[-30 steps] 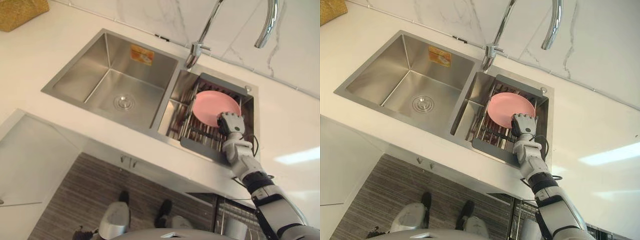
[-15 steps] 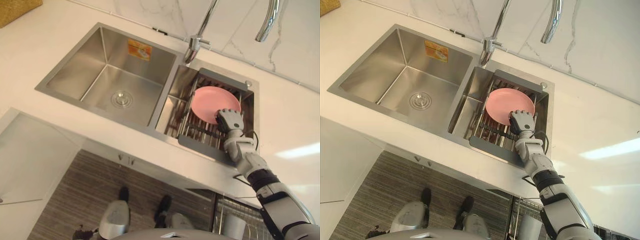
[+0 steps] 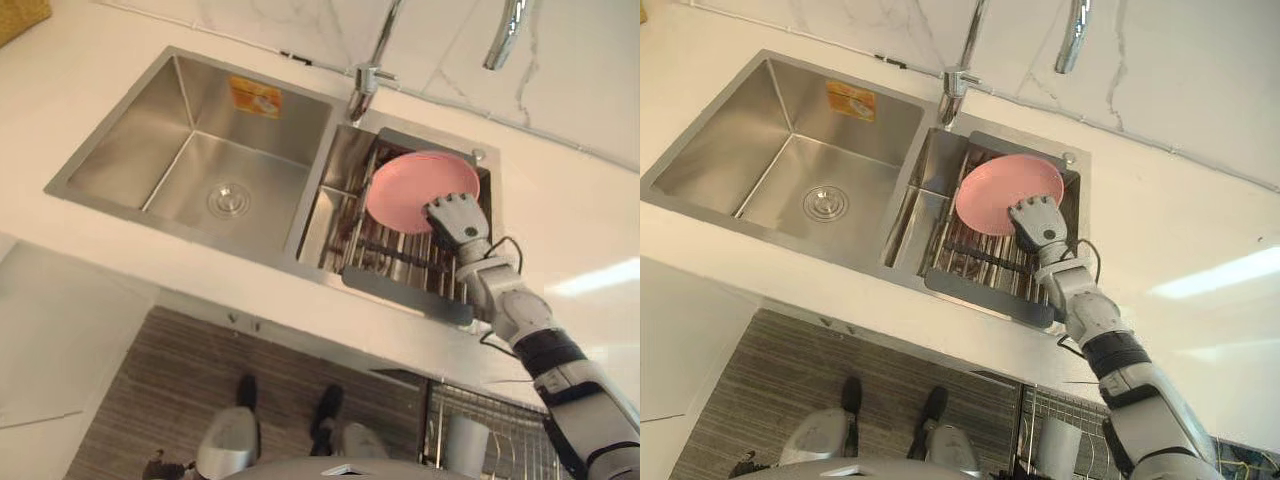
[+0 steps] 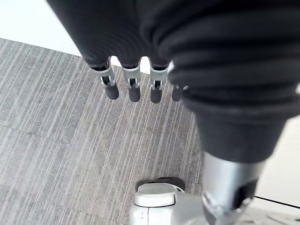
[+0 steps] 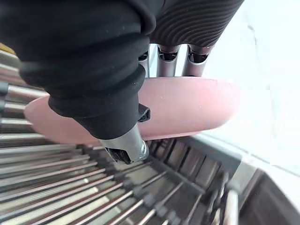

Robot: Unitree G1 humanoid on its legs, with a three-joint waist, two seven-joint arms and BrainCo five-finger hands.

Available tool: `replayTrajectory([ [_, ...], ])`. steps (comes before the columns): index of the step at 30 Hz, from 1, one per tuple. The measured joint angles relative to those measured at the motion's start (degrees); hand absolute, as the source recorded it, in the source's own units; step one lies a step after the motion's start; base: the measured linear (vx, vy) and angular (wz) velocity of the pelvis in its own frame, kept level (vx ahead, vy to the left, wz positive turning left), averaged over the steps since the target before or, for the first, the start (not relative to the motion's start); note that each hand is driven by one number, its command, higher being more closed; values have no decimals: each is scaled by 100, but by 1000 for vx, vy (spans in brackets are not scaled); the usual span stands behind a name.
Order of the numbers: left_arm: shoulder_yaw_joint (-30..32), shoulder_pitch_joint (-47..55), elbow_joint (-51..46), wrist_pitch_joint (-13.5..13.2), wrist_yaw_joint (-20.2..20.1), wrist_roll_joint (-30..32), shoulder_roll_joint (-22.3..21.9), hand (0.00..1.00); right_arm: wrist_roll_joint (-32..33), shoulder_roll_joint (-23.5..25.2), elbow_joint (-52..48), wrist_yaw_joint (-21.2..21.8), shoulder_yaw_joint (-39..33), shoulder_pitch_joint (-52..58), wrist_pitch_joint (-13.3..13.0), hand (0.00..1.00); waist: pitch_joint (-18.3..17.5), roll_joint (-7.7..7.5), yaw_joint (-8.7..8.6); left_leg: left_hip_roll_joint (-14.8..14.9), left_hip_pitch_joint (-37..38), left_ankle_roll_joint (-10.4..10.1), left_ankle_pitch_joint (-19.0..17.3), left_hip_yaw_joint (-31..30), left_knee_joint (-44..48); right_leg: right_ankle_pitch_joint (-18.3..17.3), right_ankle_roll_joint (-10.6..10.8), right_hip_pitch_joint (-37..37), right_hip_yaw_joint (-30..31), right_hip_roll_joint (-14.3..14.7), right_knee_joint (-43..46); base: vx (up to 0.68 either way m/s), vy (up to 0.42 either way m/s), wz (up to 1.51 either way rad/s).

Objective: Walk over to the sink, pick up the cup, carry it to the dishwasher, place the cup inside the dishwasher, then close the dishwasher door

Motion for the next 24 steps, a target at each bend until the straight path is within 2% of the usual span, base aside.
replayTrajectory([
  [4, -3, 4, 7, 34, 15, 0, 23, 0, -124, -166, -350, 12, -370, -209, -90, 100, -76, -14, -104, -8, 239, 2, 14, 66, -146, 2, 3, 158, 68, 35, -72, 22, 14, -12],
  [7, -4, 11, 18, 43, 70, 0, 32, 0, -208, -328, -435, 63, -391, -215, -196, 100, -280, -49, -119, -6, 262, 0, 16, 126, -208, 17, 13, 157, 79, 52, -135, 20, 13, -7],
  [10, -7, 15, 23, 44, 97, 1, 34, 0, -264, -329, -567, 143, -525, -197, -348, 100, -336, -58, -168, -7, 352, -1, 18, 162, -244, 21, 13, 205, 107, 56, -142, 12, 14, -6],
  [14, -7, 22, 47, 50, 108, 0, 39, 0, -429, -463, -818, 175, -850, 87, -520, 100, -430, -82, -241, -8, 409, -6, 13, 242, -263, 23, 13, 222, 215, 59, -143, -25, 20, -8],
  [18, -6, 136, 142, 63, 110, 0, 34, 0, -405, -638, -1116, 160, -1146, 471, -546, 100, -682, -84, -363, -1, 477, -23, -7, 478, -332, 38, 7, 147, 381, 73, -142, -22, 16, -25],
  [20, -5, 172, 144, 63, 107, 0, 33, 0, -336, -661, -1247, 127, -1486, 654, -554, 100, -702, -86, -443, -3, 509, -53, -36, 535, -332, 43, 7, 146, 426, 73, -140, -16, 17, -21],
  [23, -6, 245, 189, 52, 95, 3, 22, 0, 187, -840, -1451, 108, -2137, 1120, -629, 100, -790, -69, -553, -2, 573, -74, -97, 712, -327, 53, 8, 111, 606, 83, -124, -22, 18, -30],
  [24, -6, 251, 253, 50, 93, 2, 21, 0, 538, -918, -1480, 120, -2377, 1336, -697, 100, -823, -63, -595, -1, 608, -68, -115, 797, -325, 53, 9, 89, 696, 89, -100, -7, 20, -30],
])
